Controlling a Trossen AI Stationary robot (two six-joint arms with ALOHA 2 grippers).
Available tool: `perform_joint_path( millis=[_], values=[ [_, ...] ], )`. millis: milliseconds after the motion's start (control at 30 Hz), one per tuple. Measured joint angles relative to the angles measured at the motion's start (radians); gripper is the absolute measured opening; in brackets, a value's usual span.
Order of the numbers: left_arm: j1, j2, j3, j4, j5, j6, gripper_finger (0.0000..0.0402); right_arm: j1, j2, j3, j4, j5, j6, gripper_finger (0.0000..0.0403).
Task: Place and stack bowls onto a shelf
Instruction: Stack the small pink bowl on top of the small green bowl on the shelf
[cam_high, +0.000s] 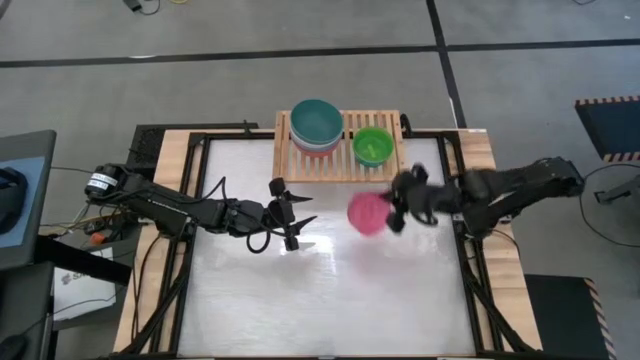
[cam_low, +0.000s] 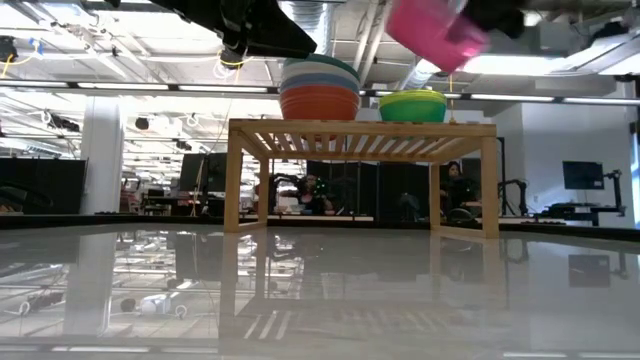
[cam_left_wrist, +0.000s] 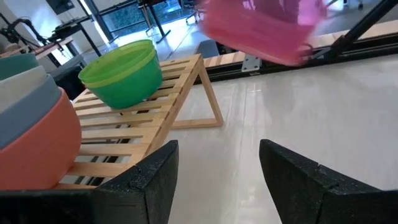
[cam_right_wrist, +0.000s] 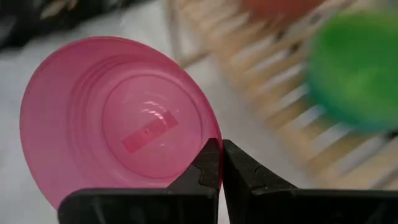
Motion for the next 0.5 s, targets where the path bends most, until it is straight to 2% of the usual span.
perform_joint_path(
  millis=[133, 267, 333, 500],
  values=[
    [0.000, 0.000, 0.000, 0.000, 0.000, 0.000, 0.0210, -0.145, 0.000, 0.095, 0.002, 0.053, -0.102, 0.0035],
    [0.000, 0.000, 0.000, -0.001, 0.000, 0.001, 0.0210, -0.307, 0.000, 0.149, -0.002, 0.053, -0.168, 0.0033],
    [0.000, 0.000, 0.000, -0.001, 0.000, 0.001, 0.0210, -0.397, 0.001, 0.159, -0.012, 0.010, -0.173, 0.0030],
    [0.000, 0.000, 0.000, -0.001, 0.000, 0.001, 0.0210, -0.627, 0.009, 0.162, -0.005, -0.187, -0.198, 0.0037]
  ],
)
